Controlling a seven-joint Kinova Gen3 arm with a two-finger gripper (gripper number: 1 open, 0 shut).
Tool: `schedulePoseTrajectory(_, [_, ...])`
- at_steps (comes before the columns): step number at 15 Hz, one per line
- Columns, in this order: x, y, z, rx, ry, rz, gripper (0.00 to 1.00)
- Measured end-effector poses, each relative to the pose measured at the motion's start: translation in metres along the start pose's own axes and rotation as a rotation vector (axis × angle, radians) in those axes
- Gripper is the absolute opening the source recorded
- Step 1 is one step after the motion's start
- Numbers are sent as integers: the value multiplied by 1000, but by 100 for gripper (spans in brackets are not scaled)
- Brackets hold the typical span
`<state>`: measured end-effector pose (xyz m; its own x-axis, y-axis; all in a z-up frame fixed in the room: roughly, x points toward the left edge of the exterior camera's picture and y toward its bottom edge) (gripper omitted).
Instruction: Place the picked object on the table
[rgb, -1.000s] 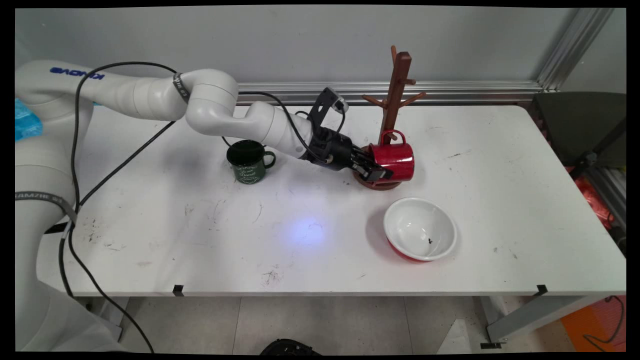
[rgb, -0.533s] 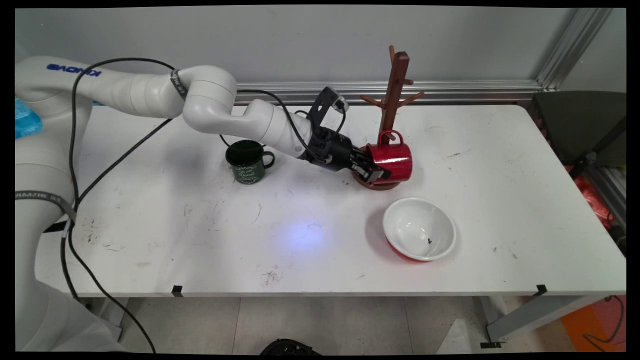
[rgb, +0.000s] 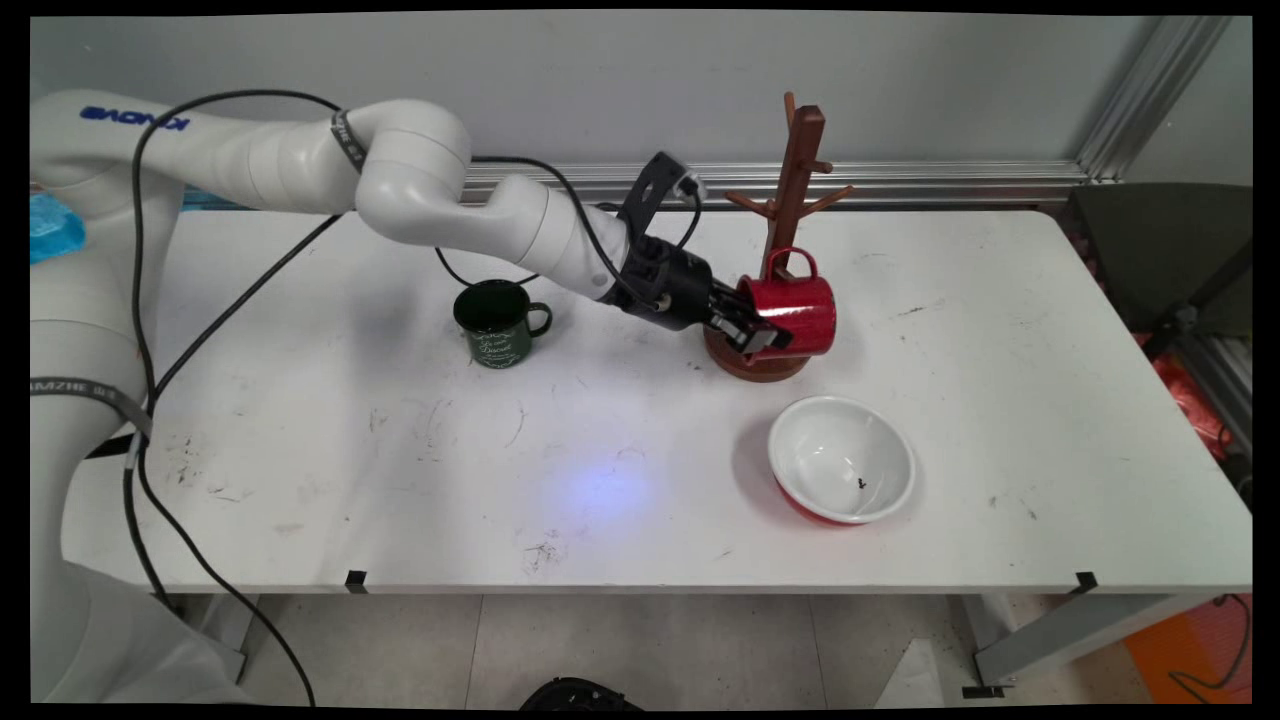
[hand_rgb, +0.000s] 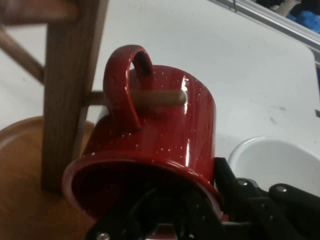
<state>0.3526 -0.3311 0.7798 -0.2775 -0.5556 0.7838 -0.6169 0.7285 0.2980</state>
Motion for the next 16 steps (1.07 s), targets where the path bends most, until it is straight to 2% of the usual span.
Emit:
schedulePoseTrajectory(6, [18,22,-14,-29,-9,-6,0])
schedulePoseTrajectory(16, [27,52,-43,-60,-76,-24,0])
